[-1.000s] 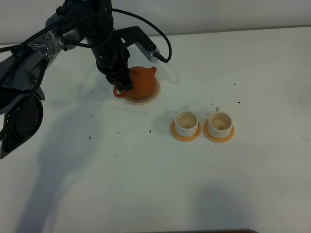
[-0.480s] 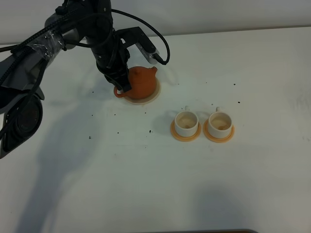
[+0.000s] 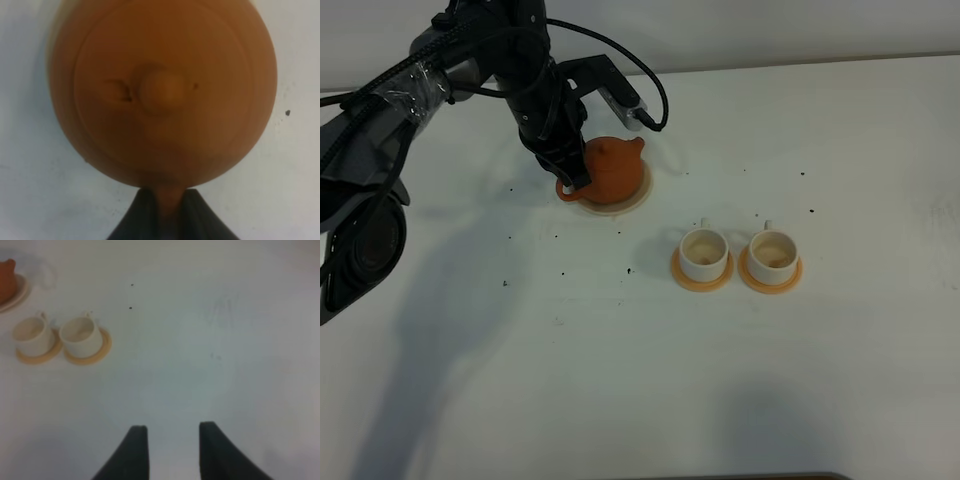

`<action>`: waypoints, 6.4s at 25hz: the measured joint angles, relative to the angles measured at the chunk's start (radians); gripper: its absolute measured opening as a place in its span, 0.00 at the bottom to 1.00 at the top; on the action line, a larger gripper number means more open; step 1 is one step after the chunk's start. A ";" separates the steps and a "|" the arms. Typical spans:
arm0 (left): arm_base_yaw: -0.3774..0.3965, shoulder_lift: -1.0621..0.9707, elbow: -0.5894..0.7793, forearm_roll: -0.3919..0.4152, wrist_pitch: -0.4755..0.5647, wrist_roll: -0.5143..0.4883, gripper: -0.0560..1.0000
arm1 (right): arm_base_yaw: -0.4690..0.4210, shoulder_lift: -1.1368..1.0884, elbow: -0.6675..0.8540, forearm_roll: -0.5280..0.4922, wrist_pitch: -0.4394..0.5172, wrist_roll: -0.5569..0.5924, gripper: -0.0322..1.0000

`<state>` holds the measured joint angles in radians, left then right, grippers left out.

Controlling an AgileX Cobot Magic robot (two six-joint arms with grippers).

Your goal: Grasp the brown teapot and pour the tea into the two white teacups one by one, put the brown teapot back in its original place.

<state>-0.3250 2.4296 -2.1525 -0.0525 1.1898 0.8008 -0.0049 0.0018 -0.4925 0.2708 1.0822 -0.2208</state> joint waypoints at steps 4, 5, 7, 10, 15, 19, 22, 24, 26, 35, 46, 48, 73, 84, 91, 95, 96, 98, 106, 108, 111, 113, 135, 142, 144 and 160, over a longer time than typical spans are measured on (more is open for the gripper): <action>0.002 0.001 -0.004 -0.004 0.000 0.000 0.17 | 0.000 0.000 0.000 0.000 0.000 0.000 0.27; 0.002 0.001 -0.008 -0.005 0.000 0.000 0.17 | 0.000 0.000 0.000 0.000 0.000 0.000 0.27; 0.005 0.003 -0.028 -0.024 0.000 0.004 0.17 | 0.000 0.000 0.000 0.000 0.000 0.000 0.27; 0.005 0.003 -0.050 -0.048 0.000 0.007 0.17 | 0.000 0.000 0.000 0.000 0.000 0.000 0.27; 0.005 0.005 -0.060 -0.053 0.000 0.009 0.17 | 0.000 0.000 0.000 0.000 0.000 0.000 0.27; 0.005 0.005 -0.061 -0.051 0.000 0.010 0.17 | 0.000 0.000 0.000 0.000 0.000 0.000 0.27; 0.010 0.005 -0.061 -0.050 0.000 0.011 0.17 | 0.000 0.000 0.000 0.000 0.000 0.000 0.27; 0.012 0.006 -0.061 -0.050 0.000 0.011 0.17 | 0.000 0.000 0.000 0.000 0.000 0.000 0.27; 0.014 0.006 -0.061 -0.050 0.000 0.011 0.17 | 0.000 0.000 0.000 0.000 0.000 0.000 0.27; 0.021 0.005 -0.061 -0.054 0.000 0.019 0.17 | 0.000 0.000 0.000 0.000 0.000 0.000 0.27; 0.022 -0.005 -0.061 -0.078 0.000 0.034 0.16 | 0.000 0.000 0.000 0.000 0.000 0.000 0.27; 0.022 -0.005 -0.061 -0.082 0.000 0.035 0.16 | 0.000 0.000 0.000 0.000 0.000 0.000 0.27; -0.078 -0.078 -0.065 -0.194 -0.025 0.353 0.16 | 0.000 0.000 0.000 0.000 0.000 0.000 0.27; -0.149 -0.078 -0.065 -0.179 -0.130 0.568 0.16 | 0.000 0.000 0.000 0.000 0.000 0.000 0.27; -0.186 -0.078 -0.065 -0.157 -0.189 0.682 0.16 | 0.000 0.000 0.000 0.000 0.000 0.000 0.27; -0.194 -0.078 -0.065 -0.153 -0.193 0.733 0.16 | 0.000 0.000 0.000 0.000 0.000 0.000 0.27; -0.197 -0.078 -0.065 -0.151 -0.194 0.752 0.16 | 0.000 0.000 0.000 0.000 0.000 0.000 0.27; -0.205 -0.078 -0.065 -0.151 -0.194 0.789 0.16 | 0.000 0.000 0.000 0.000 0.000 0.000 0.27; -0.214 -0.077 -0.065 -0.151 -0.200 0.894 0.16 | 0.000 0.000 0.000 0.000 0.000 0.000 0.27; -0.215 -0.077 -0.065 -0.151 -0.202 0.902 0.16 | 0.000 0.000 0.000 0.000 0.000 0.000 0.27; -0.215 -0.075 -0.065 -0.151 -0.210 0.908 0.16 | 0.000 0.000 0.000 0.000 0.000 0.000 0.27; -0.215 -0.075 -0.065 -0.151 -0.212 0.908 0.16 | 0.000 0.000 0.000 0.000 0.000 0.000 0.27; -0.215 -0.075 -0.065 -0.131 -0.203 1.122 0.16 | 0.000 0.000 0.000 0.000 0.000 0.000 0.27; -0.215 -0.058 -0.065 -0.126 -0.203 1.202 0.16 | 0.000 0.000 0.000 0.000 0.000 0.000 0.27; -0.215 -0.047 -0.065 -0.126 -0.207 1.227 0.16 | 0.000 0.000 0.000 0.000 0.000 0.000 0.27; -0.244 -0.035 -0.065 -0.116 -0.253 1.289 0.16 | 0.000 0.000 0.000 0.000 0.000 0.000 0.27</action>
<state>-0.5695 2.3945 -2.2170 -0.1681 0.9369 2.0899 -0.0049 0.0018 -0.4925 0.2708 1.0822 -0.2208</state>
